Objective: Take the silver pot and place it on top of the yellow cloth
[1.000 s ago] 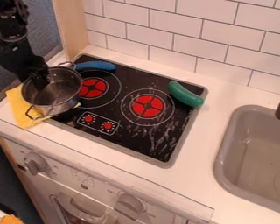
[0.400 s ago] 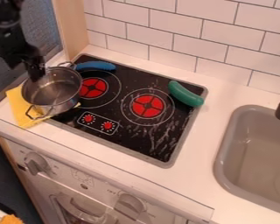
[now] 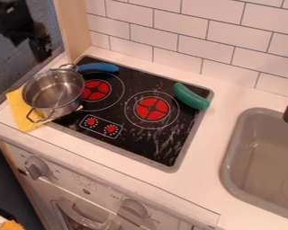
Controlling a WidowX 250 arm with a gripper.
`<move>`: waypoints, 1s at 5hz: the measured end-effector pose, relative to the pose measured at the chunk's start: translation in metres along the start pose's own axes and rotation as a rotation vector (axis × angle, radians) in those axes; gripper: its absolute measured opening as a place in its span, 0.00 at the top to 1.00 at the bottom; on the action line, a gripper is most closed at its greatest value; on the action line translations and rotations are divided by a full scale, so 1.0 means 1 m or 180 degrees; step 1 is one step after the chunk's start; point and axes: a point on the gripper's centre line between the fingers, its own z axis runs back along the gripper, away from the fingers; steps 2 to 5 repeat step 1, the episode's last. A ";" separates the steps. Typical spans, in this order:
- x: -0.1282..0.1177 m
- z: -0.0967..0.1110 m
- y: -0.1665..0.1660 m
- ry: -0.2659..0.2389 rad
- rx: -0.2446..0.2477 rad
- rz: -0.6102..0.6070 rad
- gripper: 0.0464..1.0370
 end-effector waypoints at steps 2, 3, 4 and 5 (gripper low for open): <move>-0.001 0.001 0.000 0.0007 0.0000 0.0004 0.04; -0.001 0.001 0.000 0.0007 0.0000 0.0004 0.04; -0.001 0.001 0.000 0.0007 0.0000 0.0004 0.04; -0.001 0.001 0.000 0.0007 0.0000 0.0004 0.04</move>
